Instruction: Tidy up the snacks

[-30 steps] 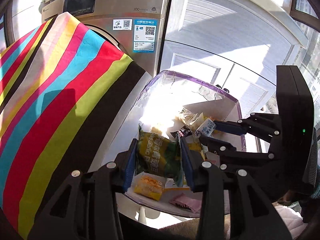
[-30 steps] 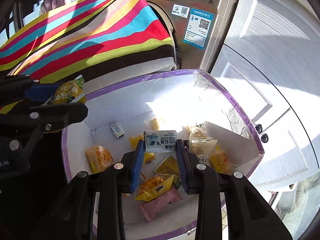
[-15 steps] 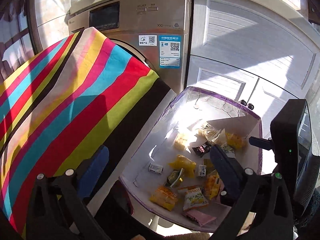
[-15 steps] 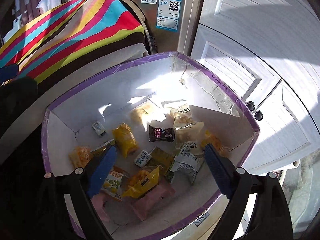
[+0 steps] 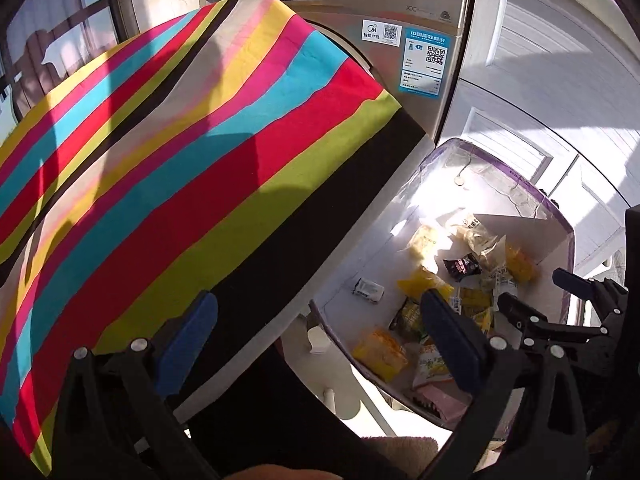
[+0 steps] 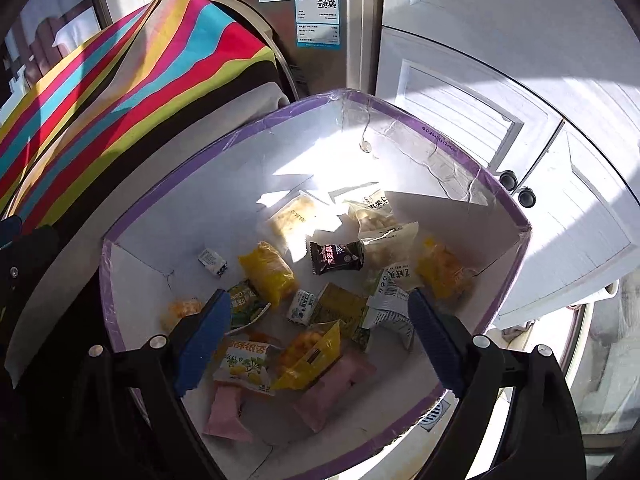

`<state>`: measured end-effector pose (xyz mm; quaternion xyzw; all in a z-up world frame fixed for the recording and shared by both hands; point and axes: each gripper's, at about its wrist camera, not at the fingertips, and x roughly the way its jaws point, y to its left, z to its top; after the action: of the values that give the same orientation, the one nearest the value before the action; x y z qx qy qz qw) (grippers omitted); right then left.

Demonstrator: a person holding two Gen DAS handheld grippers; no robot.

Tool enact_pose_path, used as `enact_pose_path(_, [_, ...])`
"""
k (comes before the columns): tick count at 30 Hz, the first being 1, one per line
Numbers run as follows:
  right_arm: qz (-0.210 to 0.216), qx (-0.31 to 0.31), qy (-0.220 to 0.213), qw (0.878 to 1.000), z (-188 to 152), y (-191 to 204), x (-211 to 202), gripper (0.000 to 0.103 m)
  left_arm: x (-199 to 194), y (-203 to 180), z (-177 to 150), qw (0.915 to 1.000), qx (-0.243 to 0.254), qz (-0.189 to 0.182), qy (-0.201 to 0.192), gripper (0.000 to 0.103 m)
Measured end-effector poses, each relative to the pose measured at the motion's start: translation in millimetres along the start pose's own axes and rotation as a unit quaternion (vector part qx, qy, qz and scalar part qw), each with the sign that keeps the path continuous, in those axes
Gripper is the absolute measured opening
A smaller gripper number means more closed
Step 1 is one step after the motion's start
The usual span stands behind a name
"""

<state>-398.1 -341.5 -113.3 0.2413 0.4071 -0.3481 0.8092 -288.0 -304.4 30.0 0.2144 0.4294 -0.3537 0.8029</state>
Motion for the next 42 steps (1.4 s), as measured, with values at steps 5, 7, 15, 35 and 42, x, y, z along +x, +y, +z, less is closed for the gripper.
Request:
enact_pose_path(5, [0.006,0.001,0.022,1.0,-5.0,6.0,10.6,0.086,15.9,-5.9,-16.2,0.9994,0.015,-0.003,0.031,0.101])
enact_pose_path(7, [0.007,0.001,0.026,1.0,-5.7,7.2,12.6,0.086,16.8,-9.1,-17.9,0.9993,0.019,-0.004,0.032,0.101])
enact_pose_path(15, [0.01,0.018,0.026,0.999,-4.3,-1.5,13.0,0.086,16.4,-25.8,-21.9,0.9984,0.046,-0.009,0.032,0.101])
enact_pose_path(35, [0.007,0.073,0.031,0.997,-2.5,-35.3,18.9,0.086,18.0,-58.9,-36.2,0.9921,0.117,-0.022,0.04,0.101])
enact_pose_path(42, [0.009,0.078,0.035,0.996,-3.2,-36.6,21.4,0.086,19.4,-61.0,-38.2,0.9911,0.123,-0.024,0.044,0.101])
